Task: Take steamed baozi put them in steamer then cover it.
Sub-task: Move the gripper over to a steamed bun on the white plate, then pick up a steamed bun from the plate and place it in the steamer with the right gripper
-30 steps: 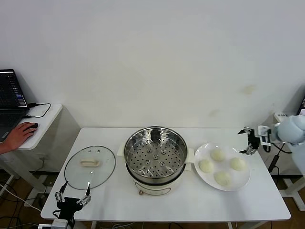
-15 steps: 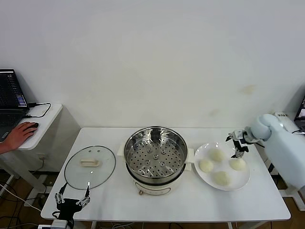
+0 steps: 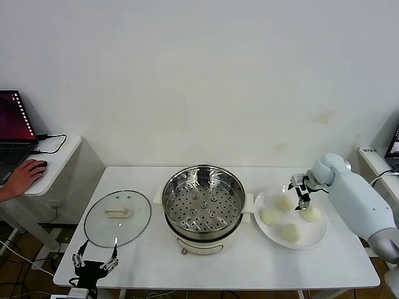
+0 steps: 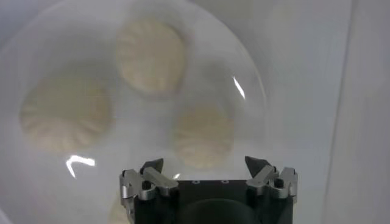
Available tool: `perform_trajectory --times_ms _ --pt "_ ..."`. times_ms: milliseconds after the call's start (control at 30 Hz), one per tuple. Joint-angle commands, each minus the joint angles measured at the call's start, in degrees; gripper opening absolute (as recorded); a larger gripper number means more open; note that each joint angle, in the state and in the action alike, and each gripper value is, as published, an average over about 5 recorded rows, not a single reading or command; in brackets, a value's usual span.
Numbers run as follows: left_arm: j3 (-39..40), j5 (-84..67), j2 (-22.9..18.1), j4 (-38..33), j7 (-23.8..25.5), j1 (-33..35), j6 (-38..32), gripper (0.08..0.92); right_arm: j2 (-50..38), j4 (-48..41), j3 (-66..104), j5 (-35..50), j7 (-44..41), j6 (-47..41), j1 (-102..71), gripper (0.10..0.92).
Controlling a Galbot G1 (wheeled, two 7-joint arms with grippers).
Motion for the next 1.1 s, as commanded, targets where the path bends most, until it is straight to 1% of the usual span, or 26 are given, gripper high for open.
perform_trajectory --times_ms 33,433,500,667,767,933,1100 --pt "0.04 0.04 -0.04 0.04 0.03 0.02 0.01 0.823 2.13 -3.01 -0.25 -0.75 0.99 0.1 0.27 0.823" --pt "0.29 0.15 -0.12 0.49 -0.09 0.11 -0.04 0.823 2.66 -3.9 -0.14 -0.51 1.95 -0.31 0.27 0.815" --pt "0.36 0.16 -0.14 0.56 -0.1 0.06 -0.04 0.823 2.81 -4.28 0.01 -0.12 2.35 -0.35 0.28 0.791" --pt "0.38 0.18 -0.18 0.74 -0.11 -0.13 -0.02 0.823 2.91 -5.17 0.21 1.0 2.89 -0.29 0.5 0.676" --pt "0.3 0.19 -0.13 0.81 -0.15 -0.17 -0.01 0.823 2.68 -4.97 0.14 1.8 2.5 -0.35 0.85 0.633" --pt "0.41 0.25 -0.29 1.12 -0.27 -0.19 -0.03 0.823 0.65 -2.55 -0.37 4.73 0.39 -0.33 1.91 0.604" --pt "0.74 0.62 -0.5 1.12 -0.28 -0.29 0.0 0.823 -3.44 3.99 -3.17 9.9 -2.97 -0.58 5.5 0.602"
